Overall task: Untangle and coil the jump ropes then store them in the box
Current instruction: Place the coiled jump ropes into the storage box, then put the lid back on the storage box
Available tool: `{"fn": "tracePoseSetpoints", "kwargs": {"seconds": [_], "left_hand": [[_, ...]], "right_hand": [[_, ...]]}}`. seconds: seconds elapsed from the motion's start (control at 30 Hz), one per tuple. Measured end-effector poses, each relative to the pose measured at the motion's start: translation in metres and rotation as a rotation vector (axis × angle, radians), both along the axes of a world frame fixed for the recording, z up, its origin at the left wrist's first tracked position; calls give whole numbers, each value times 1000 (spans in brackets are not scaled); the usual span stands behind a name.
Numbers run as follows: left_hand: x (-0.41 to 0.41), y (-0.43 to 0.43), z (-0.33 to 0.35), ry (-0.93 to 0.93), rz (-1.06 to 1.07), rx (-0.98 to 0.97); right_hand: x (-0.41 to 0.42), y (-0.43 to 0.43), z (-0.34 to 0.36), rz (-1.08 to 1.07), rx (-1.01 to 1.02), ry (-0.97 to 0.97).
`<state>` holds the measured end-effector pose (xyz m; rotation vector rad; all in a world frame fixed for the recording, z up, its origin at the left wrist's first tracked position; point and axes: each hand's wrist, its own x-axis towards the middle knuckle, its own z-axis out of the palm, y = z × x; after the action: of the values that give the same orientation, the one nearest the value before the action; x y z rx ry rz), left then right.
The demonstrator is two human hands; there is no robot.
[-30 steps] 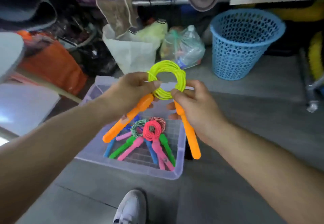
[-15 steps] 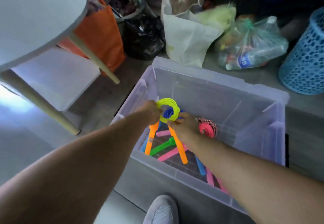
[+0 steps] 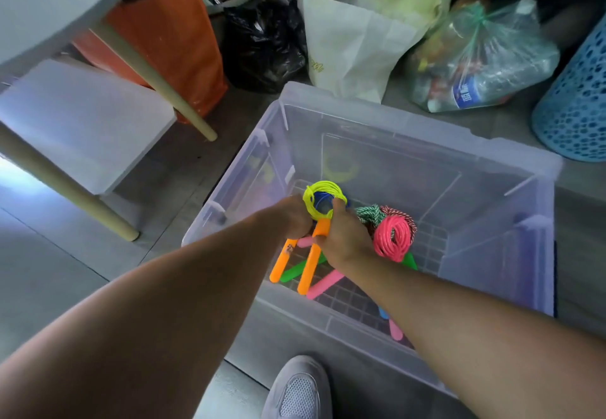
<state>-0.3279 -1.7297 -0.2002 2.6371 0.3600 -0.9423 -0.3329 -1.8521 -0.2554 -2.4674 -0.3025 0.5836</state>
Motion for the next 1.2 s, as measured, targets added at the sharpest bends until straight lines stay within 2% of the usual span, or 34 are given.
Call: {"fn": "tracePoseSetpoints", "kwargs": {"seconds": [0.17,0.33,0.57,0.8,1.0,1.13,1.2], "left_hand": [[-4,-4,11,-104,-4,-117],[-19,0,44,-213,167,-84],[-71,-14,141,-327,58,-91],[-96,-57,197,-428,32,-128],[-47,-62,166,-533,75,-79],[34,-50,133,-742,56,120],[74,-42,126,-774,71,218]], "right_hand": [[4,-19,17,179,-3,-53],[-11,-70,71,231,-1,-73],[-72,-166,178,153,-171,-241],[-114,-232,229,-7,-207,-231],[-46,-242,199,-103,-88,-340],[41,-215,182,-137,-102,-408],[77,-202,174,-155,-181,-375]]}}
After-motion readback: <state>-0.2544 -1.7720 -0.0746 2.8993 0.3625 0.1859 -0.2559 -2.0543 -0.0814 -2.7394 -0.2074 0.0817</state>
